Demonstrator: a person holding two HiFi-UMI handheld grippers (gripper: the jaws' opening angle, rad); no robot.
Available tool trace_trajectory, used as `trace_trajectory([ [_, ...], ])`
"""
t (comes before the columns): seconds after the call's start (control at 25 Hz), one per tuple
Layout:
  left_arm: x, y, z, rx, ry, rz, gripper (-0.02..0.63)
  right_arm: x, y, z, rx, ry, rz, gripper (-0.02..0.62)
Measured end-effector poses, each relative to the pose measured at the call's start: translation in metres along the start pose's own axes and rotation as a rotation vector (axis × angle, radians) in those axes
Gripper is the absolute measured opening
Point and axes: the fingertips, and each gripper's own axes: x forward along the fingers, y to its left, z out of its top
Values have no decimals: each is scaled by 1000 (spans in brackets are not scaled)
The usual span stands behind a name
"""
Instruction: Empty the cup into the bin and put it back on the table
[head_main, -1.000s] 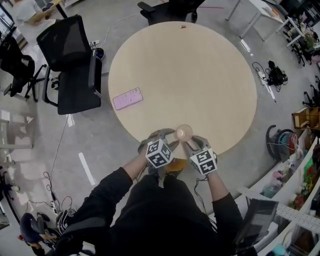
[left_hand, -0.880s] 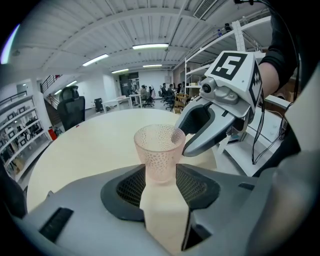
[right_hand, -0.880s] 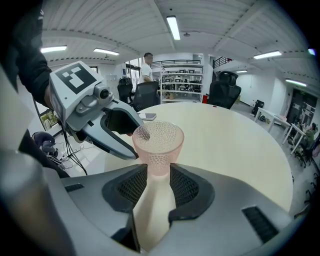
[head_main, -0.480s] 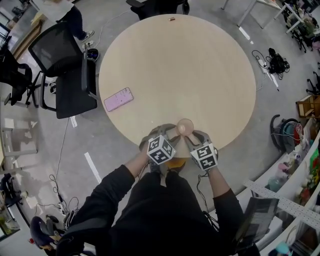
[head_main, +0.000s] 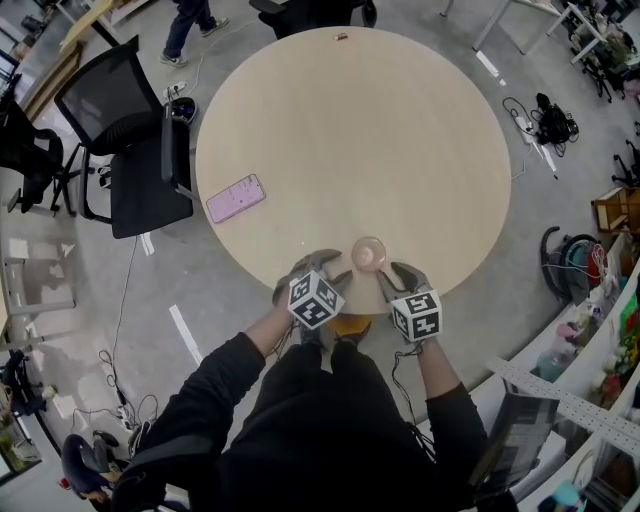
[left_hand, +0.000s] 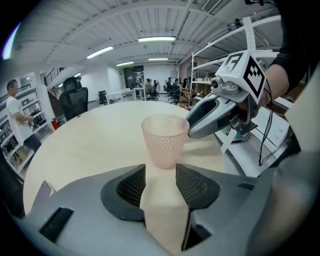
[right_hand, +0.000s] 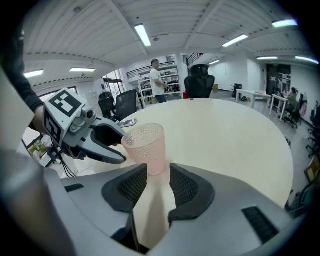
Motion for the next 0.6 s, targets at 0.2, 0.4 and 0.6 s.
trace_trajectory([
  [0.2,-19,-4,-21,-126,2,-34,195,-24,-19,-5,225,-49,-37,115],
  [0.4,-48,-6,-24,-238,-74,-27,31,-53,-15,1,357,-127,-18,15],
  [0.6,-76,-15,1,-272,-152,-44,25,-79,-4,5,401,-180,-70,15],
])
